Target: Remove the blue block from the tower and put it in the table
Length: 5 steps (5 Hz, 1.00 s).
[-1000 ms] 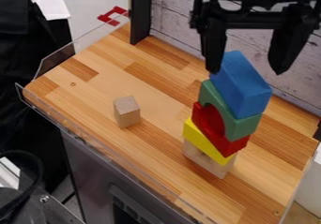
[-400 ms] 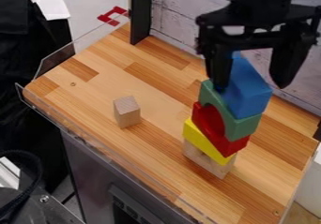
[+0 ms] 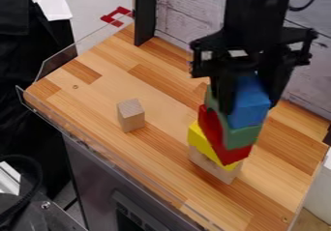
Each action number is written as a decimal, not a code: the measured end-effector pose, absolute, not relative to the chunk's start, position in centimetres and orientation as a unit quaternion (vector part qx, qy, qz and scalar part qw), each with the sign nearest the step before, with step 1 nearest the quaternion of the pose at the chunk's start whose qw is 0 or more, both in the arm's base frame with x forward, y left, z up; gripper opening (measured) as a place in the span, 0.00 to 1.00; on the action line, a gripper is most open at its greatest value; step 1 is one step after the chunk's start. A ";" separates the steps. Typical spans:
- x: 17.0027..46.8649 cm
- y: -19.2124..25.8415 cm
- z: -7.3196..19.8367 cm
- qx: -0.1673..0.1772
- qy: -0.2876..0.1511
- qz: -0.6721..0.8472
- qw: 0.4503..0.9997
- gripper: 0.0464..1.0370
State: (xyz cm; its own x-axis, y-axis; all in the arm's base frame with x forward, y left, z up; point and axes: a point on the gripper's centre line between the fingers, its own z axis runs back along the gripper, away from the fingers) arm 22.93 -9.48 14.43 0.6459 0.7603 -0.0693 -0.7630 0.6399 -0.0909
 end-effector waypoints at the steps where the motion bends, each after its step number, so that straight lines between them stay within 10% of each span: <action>1: 23.0 -9.4 14.4 -0.058 0.013 0.420 0.905 0.52; 5: 26.0 -5.2 17.2 -0.078 -0.022 0.489 0.868 0.52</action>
